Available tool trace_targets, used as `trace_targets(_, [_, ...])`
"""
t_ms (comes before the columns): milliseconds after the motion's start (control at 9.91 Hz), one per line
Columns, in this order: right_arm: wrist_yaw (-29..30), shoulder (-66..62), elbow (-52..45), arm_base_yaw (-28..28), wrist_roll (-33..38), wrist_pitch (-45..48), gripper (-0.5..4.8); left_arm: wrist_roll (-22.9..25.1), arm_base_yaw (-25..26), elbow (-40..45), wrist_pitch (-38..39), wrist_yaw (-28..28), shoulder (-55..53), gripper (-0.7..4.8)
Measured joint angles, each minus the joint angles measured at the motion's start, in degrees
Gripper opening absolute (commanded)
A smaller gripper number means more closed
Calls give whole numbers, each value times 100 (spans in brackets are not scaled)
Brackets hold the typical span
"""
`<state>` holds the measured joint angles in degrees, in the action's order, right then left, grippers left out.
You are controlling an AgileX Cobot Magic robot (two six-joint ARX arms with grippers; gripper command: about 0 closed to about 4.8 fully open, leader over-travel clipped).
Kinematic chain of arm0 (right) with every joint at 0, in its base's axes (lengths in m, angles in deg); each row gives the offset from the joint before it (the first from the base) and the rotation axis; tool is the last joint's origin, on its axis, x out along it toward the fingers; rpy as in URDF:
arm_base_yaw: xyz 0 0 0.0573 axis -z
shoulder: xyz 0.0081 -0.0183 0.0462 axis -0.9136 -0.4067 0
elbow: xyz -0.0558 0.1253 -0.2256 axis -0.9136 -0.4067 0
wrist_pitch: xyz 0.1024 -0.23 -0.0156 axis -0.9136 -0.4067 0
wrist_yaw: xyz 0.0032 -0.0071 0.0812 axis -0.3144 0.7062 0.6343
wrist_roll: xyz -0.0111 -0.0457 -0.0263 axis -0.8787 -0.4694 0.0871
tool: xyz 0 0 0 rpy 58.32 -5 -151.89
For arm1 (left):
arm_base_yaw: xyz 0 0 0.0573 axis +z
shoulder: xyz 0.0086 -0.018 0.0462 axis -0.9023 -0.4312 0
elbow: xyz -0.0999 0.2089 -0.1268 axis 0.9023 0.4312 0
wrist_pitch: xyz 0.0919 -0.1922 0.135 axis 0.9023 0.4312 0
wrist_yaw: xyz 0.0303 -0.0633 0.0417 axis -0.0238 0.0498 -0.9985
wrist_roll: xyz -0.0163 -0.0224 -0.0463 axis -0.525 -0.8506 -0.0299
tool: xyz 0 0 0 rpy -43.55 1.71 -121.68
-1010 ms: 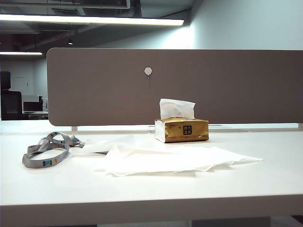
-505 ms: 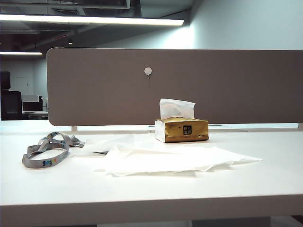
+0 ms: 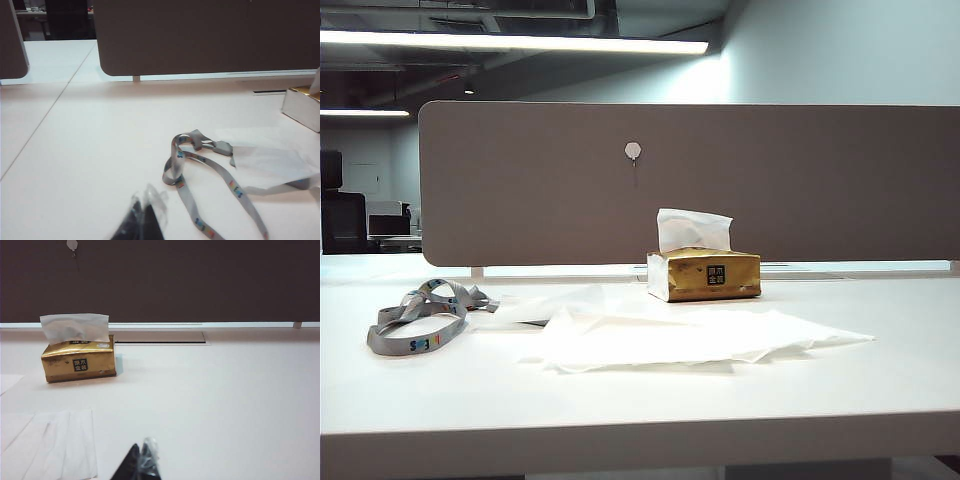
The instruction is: Pull out a tissue from the tissue box and use it to cover the ID card on the tabletop.
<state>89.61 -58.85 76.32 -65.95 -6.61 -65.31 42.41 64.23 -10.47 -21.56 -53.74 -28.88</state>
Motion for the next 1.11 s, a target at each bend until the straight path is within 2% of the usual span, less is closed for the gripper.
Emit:
trace_targets(303, [76, -2, 0, 0, 0, 0, -5, 203, 0, 0, -2, 380, 0, -6])
trace_targets(1110, [271, -2, 0, 0, 0, -9, -5, 234, 0, 0, -2, 400, 0, -5])
